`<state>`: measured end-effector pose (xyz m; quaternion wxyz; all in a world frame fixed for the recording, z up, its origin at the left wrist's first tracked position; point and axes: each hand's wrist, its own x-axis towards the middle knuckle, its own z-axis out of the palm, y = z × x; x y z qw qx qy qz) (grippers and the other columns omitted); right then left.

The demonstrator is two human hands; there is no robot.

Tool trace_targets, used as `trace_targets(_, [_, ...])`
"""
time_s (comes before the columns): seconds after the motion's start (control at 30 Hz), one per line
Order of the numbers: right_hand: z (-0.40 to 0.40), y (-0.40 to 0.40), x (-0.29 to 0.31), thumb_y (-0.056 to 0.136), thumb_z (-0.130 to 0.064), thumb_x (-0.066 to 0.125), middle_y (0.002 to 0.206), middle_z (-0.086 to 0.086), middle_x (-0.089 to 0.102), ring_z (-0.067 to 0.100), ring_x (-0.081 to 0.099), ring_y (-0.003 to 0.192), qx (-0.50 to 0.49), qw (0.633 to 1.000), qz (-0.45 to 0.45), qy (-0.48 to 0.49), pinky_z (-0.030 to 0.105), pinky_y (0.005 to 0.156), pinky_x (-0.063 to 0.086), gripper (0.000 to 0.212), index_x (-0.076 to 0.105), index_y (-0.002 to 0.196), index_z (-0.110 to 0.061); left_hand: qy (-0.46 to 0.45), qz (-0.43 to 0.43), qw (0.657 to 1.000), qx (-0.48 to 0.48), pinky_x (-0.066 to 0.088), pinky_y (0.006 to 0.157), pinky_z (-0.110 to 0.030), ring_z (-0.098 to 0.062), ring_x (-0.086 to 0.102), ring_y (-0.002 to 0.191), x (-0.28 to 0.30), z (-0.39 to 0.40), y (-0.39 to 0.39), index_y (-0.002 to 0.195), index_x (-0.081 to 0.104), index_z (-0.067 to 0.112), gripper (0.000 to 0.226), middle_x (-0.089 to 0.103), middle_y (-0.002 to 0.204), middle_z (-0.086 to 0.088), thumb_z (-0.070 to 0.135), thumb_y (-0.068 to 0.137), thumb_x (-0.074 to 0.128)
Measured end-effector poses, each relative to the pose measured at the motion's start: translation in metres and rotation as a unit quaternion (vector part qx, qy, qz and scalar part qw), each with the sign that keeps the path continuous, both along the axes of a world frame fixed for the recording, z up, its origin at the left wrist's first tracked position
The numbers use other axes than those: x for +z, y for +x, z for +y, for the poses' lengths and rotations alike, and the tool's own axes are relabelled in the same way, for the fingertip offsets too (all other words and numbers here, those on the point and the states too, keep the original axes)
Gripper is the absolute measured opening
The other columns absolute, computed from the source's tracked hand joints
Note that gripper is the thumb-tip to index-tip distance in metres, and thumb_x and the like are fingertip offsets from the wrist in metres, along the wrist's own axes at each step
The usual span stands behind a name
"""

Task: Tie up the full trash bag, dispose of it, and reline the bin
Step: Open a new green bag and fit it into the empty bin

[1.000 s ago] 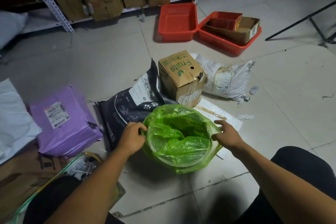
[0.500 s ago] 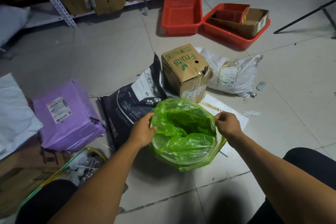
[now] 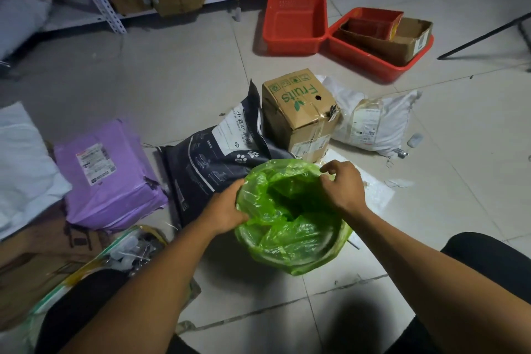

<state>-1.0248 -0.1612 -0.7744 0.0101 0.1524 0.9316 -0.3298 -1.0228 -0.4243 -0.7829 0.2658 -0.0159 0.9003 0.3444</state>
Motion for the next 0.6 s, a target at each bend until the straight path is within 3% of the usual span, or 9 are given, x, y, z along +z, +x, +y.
trace_targets(0.13, [-0.031,0.005,0.002,0.084,-0.020,0.059,0.099,0.003,0.065,0.021,0.059,0.090,0.218,0.976,-0.007,0.013,0.032,0.074,0.046,0.019,0.066,0.102,-0.019,0.019,0.006,0.999,0.026,0.053,0.081,-0.029,-0.016,0.067,0.087,0.006,0.000,-0.001,0.141,0.040,0.037,0.070,0.069,0.098,0.001,0.023,0.080,0.072])
trace_targets(0.23, [-0.053,0.011,-0.006,0.086,-0.021,0.060,0.106,0.003,0.071,0.024,0.066,0.097,0.364,0.920,-0.143,0.029,0.033,0.085,0.051,0.026,0.068,0.111,-0.020,0.022,0.036,0.999,0.019,0.043,0.063,-0.016,-0.003,0.058,0.069,0.012,-0.001,-0.001,0.143,0.042,0.031,0.063,0.058,0.077,0.013,0.015,0.087,0.065])
trace_targets(0.33, [-0.066,0.013,-0.029,0.088,-0.035,0.061,0.117,0.007,0.068,0.029,0.063,0.108,0.395,0.885,-0.236,0.067,0.033,0.092,0.048,0.035,0.063,0.120,-0.020,0.009,0.044,0.999,-0.016,0.049,0.084,-0.022,-0.017,0.065,0.093,0.010,-0.002,0.000,0.151,0.026,0.035,0.084,0.068,0.103,-0.002,0.010,0.084,0.069])
trace_targets(0.43, [-0.076,0.012,-0.054,0.088,-0.042,0.059,0.122,0.010,0.064,0.033,0.060,0.113,0.390,0.878,-0.264,0.085,0.036,0.097,0.047,0.042,0.056,0.125,-0.022,0.019,0.051,0.998,-0.040,0.052,0.094,-0.034,-0.023,0.064,0.109,0.001,-0.003,0.000,0.151,0.011,0.045,0.100,0.060,0.130,-0.009,0.006,0.081,0.070])
trace_targets(0.53, [-0.083,0.011,-0.077,0.089,-0.041,0.056,0.136,0.014,0.054,0.035,0.053,0.124,0.373,0.876,-0.298,0.074,0.039,0.106,0.042,0.059,0.038,0.143,-0.027,0.008,0.085,0.994,-0.063,0.045,0.102,-0.027,-0.023,0.055,0.124,-0.010,-0.005,-0.002,0.152,0.018,0.041,0.093,0.051,0.143,-0.009,0.005,0.080,0.067])
trace_targets(0.6, [-0.085,0.012,-0.087,0.090,-0.038,0.056,0.144,0.015,0.046,0.034,0.045,0.132,0.388,0.863,-0.316,0.069,0.040,0.111,0.036,0.067,0.027,0.149,-0.028,0.018,0.081,0.995,-0.054,0.045,0.098,-0.023,-0.021,0.059,0.120,-0.013,-0.008,-0.003,0.152,0.023,0.039,0.091,0.054,0.141,-0.004,0.007,0.080,0.069])
